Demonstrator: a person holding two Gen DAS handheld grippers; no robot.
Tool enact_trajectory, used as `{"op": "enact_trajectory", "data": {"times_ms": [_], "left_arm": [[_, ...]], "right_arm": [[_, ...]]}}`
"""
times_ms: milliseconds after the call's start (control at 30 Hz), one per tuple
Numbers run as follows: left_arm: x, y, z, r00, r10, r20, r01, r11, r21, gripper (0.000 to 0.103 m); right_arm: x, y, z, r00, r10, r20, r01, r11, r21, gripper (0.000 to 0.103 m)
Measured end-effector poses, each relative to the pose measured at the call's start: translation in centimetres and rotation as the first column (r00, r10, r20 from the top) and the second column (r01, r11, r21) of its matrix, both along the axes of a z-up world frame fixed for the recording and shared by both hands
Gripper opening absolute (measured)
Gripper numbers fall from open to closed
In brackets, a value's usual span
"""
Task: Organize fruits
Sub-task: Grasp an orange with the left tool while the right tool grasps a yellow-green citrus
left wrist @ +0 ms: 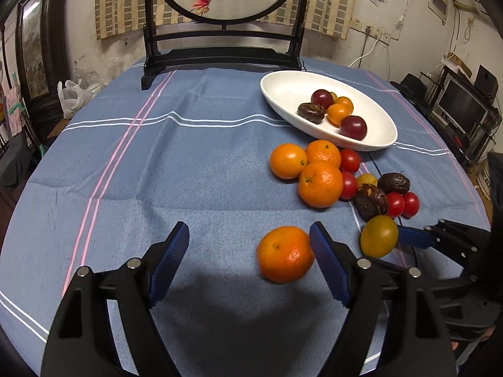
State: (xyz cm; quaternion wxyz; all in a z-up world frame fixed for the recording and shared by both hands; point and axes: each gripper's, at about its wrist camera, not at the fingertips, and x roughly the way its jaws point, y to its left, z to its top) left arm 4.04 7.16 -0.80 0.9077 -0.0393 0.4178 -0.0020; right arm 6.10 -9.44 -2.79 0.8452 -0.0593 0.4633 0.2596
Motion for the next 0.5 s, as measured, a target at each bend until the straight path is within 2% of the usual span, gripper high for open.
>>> {"op": "enact_trajectory", "data": {"times_ms": [33, 100, 133, 500], "left_arm": [[-0.1, 0.0, 0.0, 1.0, -0.001, -0.001, 0.001, 1.0, 0.0, 0.077], [-0.1, -0.2, -0.1, 1.0, -0.008, -0.005, 0.008, 1.0, 0.002, 0.077], [0.0, -0.4, -0.2, 1.0, -0.01, -0.009, 0.01, 1.0, 0.004, 0.077], [1.0, -2.7, -1.9, 0.997, -0.042, -0.059, 0.045, 0.997, 0.054, 0.075]], "right_arm": [[0.2, 0.0, -0.2, 1.0, -0.015, -0.005, 0.015, 1.0, -0.004, 0.054], [0.5, -0.2, -0.3, 1.0, -0.029, 0.003, 0.029, 1.0, -0.004, 0.041], [0.5, -0.3, -0.3, 1.0, -0.029, -0.003, 0.029, 1.0, 0.006, 0.039], [-0.6, -3.9, 0.7, 1.0, -0.031, -0.001, 0.031, 0.996, 0.083, 0.039]]}}
